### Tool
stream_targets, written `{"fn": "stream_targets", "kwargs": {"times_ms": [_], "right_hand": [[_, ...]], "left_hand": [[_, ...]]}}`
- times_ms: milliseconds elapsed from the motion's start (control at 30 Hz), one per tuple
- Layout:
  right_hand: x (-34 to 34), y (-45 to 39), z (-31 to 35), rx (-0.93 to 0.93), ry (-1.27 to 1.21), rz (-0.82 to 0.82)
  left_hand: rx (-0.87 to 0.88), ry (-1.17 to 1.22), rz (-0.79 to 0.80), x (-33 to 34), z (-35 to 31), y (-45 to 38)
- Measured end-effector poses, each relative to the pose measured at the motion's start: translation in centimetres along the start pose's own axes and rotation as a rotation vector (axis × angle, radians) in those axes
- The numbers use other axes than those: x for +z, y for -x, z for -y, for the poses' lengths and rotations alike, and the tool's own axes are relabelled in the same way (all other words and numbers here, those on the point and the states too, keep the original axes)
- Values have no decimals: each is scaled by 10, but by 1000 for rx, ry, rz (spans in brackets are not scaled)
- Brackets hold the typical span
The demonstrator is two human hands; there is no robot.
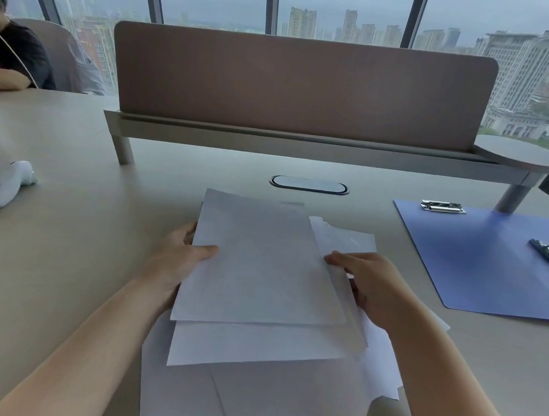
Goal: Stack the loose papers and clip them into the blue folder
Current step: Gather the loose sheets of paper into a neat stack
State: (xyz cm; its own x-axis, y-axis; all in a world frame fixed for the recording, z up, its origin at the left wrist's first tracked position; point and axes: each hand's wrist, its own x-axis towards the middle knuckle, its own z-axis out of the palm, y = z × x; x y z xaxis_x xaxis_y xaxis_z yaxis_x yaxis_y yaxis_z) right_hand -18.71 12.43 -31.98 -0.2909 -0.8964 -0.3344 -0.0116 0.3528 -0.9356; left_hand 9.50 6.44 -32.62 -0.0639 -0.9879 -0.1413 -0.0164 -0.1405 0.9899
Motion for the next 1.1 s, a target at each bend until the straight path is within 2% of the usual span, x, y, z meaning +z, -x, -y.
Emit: {"fn": "stream_targets", "kwargs": {"times_ms": [133, 333, 467, 533, 667, 800, 867, 967, 1033, 1100], "right_hand": [[4, -2, -3, -13, 17, -9], [15, -5, -8, -16, -39, 30], [26, 2, -6, -121, 254, 24], [29, 5, -3, -214, 273, 7], [21, 19, 11, -414, -23, 49], [14, 30, 26, -602, -261, 162], [14, 34, 35, -672, -304, 169], [13, 39, 46, -755, -333, 138], [13, 43, 47, -779, -341, 123], [12, 47, 41, -728, -336, 116]], "left_hand": [[118, -184, -66, 12, 8, 3], [215, -286, -22, 13, 13, 0], [262, -217, -11, 16, 11, 0], [296, -233, -51, 17, 10, 0], [331, -134, -103, 16, 3, 0], [185, 251, 45, 14, -19, -4], [275, 283, 100, 18, -35, 3], [437, 312, 68, 27, -57, 19], [476, 346, 102, 29, -63, 25], [448, 352, 173, 29, -63, 28]]}}
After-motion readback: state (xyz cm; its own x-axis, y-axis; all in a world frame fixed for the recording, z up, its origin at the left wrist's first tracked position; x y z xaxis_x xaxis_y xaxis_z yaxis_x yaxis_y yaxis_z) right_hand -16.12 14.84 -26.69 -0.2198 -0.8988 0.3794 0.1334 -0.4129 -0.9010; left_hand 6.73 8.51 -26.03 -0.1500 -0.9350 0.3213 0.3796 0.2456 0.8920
